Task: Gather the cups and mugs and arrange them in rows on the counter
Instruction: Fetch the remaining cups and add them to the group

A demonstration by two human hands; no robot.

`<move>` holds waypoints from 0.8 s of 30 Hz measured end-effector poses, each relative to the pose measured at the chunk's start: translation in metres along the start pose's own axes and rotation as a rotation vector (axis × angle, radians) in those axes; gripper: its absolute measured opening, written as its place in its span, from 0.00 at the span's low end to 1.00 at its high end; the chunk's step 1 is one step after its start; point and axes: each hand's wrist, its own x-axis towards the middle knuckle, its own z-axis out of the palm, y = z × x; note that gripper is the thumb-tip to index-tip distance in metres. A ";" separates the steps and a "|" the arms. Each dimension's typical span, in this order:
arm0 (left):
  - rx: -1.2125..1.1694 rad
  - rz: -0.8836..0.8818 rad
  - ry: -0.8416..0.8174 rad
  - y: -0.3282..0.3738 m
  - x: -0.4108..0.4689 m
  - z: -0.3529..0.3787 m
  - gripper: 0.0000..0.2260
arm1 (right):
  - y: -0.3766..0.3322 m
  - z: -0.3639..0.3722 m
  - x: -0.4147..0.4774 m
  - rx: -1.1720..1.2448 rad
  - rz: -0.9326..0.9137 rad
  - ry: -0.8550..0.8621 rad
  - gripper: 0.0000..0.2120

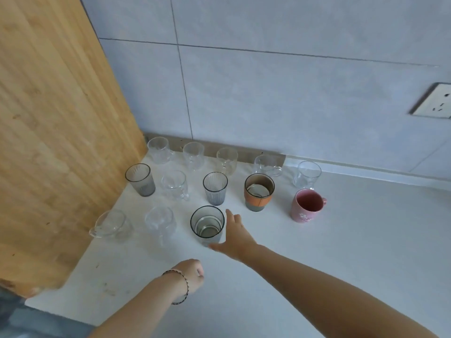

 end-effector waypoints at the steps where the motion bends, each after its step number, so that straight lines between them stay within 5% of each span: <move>1: 0.025 0.021 -0.004 0.009 0.003 0.002 0.05 | 0.015 -0.006 -0.007 -0.026 0.024 -0.043 0.43; 6: 0.130 0.121 -0.078 0.073 0.018 0.013 0.09 | 0.119 -0.044 -0.057 -0.113 0.240 -0.118 0.22; 15: 0.360 0.338 -0.120 0.255 0.035 0.060 0.11 | 0.315 -0.134 -0.179 -0.054 0.616 0.024 0.19; 24: 0.381 0.394 -0.125 0.470 0.040 0.150 0.10 | 0.528 -0.239 -0.287 0.014 0.773 0.134 0.19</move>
